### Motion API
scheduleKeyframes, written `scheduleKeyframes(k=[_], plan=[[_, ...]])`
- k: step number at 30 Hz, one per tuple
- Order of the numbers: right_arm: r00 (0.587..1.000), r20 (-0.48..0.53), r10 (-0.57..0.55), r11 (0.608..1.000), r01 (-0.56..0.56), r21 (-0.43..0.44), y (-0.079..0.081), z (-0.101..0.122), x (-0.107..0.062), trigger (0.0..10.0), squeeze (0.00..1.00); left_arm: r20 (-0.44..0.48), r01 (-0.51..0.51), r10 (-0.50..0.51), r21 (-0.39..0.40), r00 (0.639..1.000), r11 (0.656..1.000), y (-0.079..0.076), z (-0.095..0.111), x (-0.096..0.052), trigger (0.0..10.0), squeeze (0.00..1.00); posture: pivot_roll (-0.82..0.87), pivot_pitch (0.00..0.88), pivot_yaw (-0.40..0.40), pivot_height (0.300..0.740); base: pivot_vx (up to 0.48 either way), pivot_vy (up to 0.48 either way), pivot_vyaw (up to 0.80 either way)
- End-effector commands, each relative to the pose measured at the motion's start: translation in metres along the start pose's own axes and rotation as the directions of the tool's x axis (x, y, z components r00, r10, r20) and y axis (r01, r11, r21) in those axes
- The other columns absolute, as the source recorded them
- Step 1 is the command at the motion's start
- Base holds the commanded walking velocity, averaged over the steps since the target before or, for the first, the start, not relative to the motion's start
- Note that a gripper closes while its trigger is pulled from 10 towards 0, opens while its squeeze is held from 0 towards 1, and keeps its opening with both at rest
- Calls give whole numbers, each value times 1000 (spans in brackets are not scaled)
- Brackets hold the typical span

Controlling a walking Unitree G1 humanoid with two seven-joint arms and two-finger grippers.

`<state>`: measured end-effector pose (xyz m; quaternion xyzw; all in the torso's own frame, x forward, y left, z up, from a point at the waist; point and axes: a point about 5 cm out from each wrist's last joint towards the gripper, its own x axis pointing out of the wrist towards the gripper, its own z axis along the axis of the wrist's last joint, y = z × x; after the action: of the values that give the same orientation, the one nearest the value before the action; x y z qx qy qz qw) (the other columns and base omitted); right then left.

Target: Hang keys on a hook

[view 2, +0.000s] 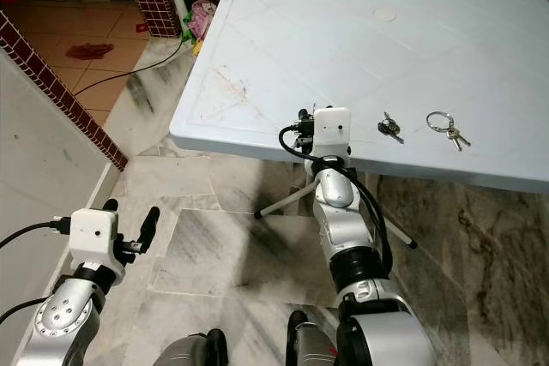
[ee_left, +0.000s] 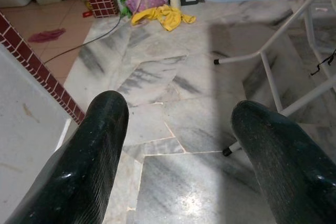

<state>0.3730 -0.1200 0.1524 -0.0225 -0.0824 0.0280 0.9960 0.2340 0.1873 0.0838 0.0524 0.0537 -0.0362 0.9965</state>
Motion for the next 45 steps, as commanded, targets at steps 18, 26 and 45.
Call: scheduleKeyframes(k=[18, 26, 45], plan=[[1000, -18, -9, 999, 9, 45, 3, -3, 3, 0, 0, -20, 5, -5, 18, 1000, 1000, 3, 0, -4, 10000, 0, 93, 282, 55, 740, 0, 0, 0], [1000, -23, -20, 998, 21, 52, 1, -5, 3, 0, 0, -16, 5, -5, 17, 1000, 1000, 2, 1, -1, 10000, 0, 87, 273, 57, 740, 0, 0, 0], [986, 166, 10, 999, -3, -41, 2, 30, 5, 0, 0, 34, -54, 53, 26, 998, 998, 2, 7, 18, 10000, 0, 47, 221, 39, 740, 0, 0, 0]])
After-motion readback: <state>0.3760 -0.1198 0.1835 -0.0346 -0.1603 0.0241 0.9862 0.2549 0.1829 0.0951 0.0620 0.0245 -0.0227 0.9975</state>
